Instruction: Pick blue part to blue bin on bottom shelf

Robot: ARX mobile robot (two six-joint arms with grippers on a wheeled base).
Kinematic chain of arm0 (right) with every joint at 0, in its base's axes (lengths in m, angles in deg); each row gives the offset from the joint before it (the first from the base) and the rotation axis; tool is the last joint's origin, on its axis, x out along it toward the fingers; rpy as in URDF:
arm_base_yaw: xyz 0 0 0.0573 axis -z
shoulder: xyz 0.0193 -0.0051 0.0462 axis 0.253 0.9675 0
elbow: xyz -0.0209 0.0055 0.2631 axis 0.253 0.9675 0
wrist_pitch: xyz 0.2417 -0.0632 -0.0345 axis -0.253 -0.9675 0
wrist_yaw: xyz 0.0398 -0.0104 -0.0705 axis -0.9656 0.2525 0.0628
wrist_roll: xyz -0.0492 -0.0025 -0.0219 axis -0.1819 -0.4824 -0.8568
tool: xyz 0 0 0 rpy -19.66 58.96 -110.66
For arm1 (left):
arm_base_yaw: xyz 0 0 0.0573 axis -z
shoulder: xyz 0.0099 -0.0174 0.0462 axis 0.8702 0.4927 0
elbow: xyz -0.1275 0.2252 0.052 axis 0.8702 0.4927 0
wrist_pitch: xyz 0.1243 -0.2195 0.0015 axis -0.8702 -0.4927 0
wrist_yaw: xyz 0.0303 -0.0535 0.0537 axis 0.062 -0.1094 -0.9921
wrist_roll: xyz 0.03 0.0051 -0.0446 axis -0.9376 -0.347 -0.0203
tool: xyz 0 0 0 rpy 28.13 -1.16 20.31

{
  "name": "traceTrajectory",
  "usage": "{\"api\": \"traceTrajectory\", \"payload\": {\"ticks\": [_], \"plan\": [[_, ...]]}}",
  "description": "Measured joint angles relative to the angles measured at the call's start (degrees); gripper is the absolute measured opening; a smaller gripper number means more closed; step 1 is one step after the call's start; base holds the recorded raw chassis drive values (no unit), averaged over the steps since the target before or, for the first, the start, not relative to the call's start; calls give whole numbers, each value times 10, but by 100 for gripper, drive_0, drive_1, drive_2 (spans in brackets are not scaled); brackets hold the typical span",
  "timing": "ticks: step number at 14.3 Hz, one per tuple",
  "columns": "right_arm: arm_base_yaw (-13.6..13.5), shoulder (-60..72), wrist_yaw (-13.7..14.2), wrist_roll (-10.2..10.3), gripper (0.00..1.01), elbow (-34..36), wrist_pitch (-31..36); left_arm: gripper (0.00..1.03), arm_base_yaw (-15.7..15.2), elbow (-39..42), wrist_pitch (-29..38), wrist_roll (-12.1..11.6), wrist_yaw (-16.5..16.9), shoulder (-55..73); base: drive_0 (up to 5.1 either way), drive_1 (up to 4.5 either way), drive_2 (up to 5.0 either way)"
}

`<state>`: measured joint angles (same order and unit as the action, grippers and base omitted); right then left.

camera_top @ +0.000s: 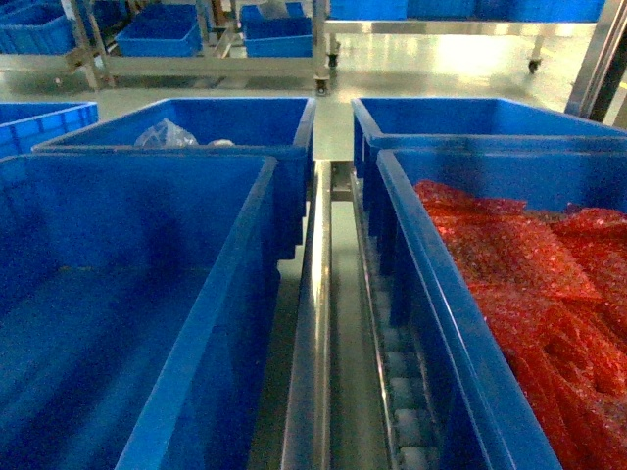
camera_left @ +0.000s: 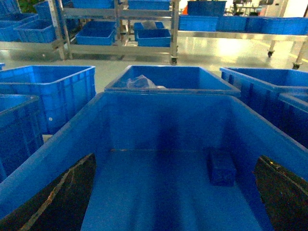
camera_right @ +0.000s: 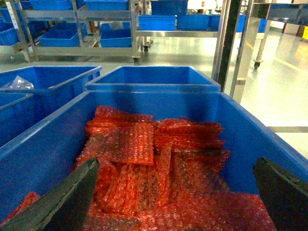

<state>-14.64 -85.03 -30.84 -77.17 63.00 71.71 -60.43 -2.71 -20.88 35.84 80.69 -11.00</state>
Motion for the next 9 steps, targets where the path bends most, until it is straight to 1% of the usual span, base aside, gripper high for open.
{"api": "traceTrajectory", "payload": {"ticks": [9], "plan": [[0,0,0,0,98,0,0,98,0,0,0,0,0,0,0,0,0]]}}
